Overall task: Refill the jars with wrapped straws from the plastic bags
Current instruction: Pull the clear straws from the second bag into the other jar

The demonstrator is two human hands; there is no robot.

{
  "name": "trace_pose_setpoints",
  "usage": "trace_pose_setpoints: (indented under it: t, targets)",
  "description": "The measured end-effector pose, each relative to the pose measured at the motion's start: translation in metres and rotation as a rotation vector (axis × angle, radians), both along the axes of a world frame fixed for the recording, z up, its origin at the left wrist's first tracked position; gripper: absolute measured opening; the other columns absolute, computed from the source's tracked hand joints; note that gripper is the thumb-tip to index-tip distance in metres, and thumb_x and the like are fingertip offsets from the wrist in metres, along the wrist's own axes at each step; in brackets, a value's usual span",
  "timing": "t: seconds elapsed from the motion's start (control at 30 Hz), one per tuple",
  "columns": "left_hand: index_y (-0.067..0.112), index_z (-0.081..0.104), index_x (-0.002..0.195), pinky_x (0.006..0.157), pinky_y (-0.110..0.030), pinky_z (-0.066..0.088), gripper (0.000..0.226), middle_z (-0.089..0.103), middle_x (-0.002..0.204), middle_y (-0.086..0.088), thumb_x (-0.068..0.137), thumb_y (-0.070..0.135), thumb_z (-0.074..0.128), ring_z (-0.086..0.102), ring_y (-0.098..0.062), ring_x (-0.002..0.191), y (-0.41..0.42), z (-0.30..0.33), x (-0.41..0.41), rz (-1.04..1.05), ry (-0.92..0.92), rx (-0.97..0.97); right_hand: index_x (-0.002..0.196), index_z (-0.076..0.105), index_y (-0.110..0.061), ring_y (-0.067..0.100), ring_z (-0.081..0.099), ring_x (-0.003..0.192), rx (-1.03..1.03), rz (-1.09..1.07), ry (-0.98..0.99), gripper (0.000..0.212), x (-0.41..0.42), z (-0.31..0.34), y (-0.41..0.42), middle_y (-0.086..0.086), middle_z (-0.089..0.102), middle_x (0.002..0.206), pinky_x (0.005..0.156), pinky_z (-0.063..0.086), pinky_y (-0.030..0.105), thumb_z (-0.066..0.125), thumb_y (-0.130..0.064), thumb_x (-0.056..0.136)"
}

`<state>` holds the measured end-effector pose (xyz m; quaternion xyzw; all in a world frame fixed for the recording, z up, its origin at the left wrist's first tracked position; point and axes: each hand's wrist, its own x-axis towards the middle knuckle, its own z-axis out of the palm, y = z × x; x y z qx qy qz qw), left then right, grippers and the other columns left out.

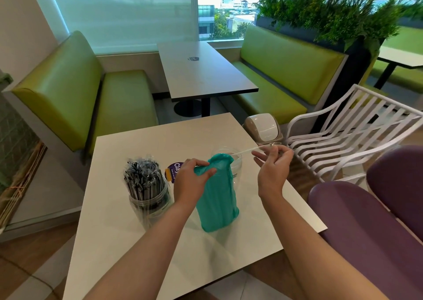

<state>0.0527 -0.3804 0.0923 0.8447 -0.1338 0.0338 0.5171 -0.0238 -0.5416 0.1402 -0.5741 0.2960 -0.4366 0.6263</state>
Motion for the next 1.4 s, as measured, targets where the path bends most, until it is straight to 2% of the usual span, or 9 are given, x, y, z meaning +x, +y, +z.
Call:
trace_pose_setpoints:
  t: [0.13,0.57,0.8,0.87,0.93,1.03,1.1,1.23,1.4]
  targets:
    - [0.029,0.067,0.092,0.073,-0.027,0.045,0.021,0.062,0.099,0.01,0.078,0.04,0.079,0.058,-0.01,0.093,0.003,0.0,0.0,0.025,0.008,-0.028,0.107,0.042,-0.019,0.015,0.072,0.086,-0.022,-0.01,-0.009,0.008,-0.001,0.004,-0.008,0.006,0.068,0.109,0.084,0.058,0.032,0.038,-0.025,0.104]
    - [0.027,0.062,0.093,0.076,-0.032,0.053,0.032,0.059,0.103,0.006,0.076,0.05,0.076,0.059,-0.009,0.089,0.001,0.008,0.001,0.096,0.134,0.084,0.096,0.057,-0.028,0.003,0.062,0.087,-0.269,0.451,0.381,0.003,-0.021,-0.051,0.038,-0.013,0.065,0.092,0.07,0.047,0.016,0.055,-0.029,0.098]
    - [0.023,0.06,0.095,0.079,-0.034,0.052,0.032,0.056,0.106,0.002,0.078,0.047,0.074,0.058,-0.013,0.089,0.002,0.009,0.006,0.129,0.175,0.105,0.097,0.065,-0.032,-0.001,0.059,0.098,-0.349,0.596,0.373,0.008,-0.022,-0.073,0.055,-0.019,0.064,0.099,0.091,0.051,0.03,0.061,-0.026,0.094]
    - [0.022,0.06,0.096,0.079,-0.033,0.05,0.032,0.054,0.108,0.001,0.079,0.045,0.074,0.057,-0.014,0.088,0.002,0.009,0.008,0.137,0.196,0.107,0.108,0.061,-0.032,-0.001,0.056,0.104,-0.381,0.61,0.378,0.021,-0.024,-0.075,0.057,-0.02,0.061,0.108,0.094,0.049,0.028,0.067,-0.033,0.088]
    - [0.021,0.058,0.095,0.082,-0.035,0.052,0.032,0.053,0.109,-0.001,0.079,0.044,0.073,0.058,-0.016,0.089,0.001,0.008,0.011,0.139,0.228,0.096,0.122,0.051,-0.032,-0.002,0.051,0.112,-0.393,0.651,0.416,0.054,-0.025,-0.075,0.059,-0.019,0.053,0.12,0.095,0.045,0.021,0.076,-0.043,0.075]
    - [0.023,0.056,0.088,0.071,-0.045,0.06,0.031,0.053,0.105,-0.001,0.075,0.044,0.075,0.063,-0.021,0.091,-0.001,0.008,0.013,0.098,0.289,0.025,0.133,0.041,-0.027,0.001,0.041,0.118,-0.502,0.642,0.5,0.077,-0.019,-0.076,0.063,-0.013,0.041,0.13,0.1,0.039,0.02,0.083,-0.037,0.07]
    - [0.021,0.057,0.087,0.06,-0.044,0.061,0.029,0.058,0.106,-0.004,0.076,0.04,0.077,0.065,-0.022,0.091,-0.002,0.008,0.013,0.063,0.33,-0.04,0.131,0.043,-0.022,0.007,0.043,0.118,-0.571,0.552,0.485,0.07,-0.014,-0.078,0.063,-0.006,0.044,0.13,0.102,0.04,0.023,0.083,-0.027,0.073]
    - [0.016,0.059,0.093,0.06,-0.038,0.061,0.022,0.063,0.104,-0.005,0.085,0.031,0.073,0.066,-0.019,0.09,-0.002,0.013,0.011,0.005,0.407,-0.157,0.132,0.044,-0.02,0.01,0.046,0.117,-0.576,0.49,0.496,0.06,-0.014,-0.076,0.061,-0.005,0.048,0.129,0.102,0.042,0.026,0.074,-0.018,0.079]
    - [0.019,0.058,0.092,0.074,-0.04,0.058,0.022,0.064,0.092,-0.002,0.095,0.041,0.058,0.062,-0.015,0.081,0.0,0.016,0.007,-0.109,0.366,-0.207,0.117,0.053,-0.021,0.01,0.055,0.098,-0.298,0.398,0.414,0.045,-0.016,-0.056,0.049,-0.007,0.057,0.108,0.08,0.045,0.018,0.07,-0.012,0.076]
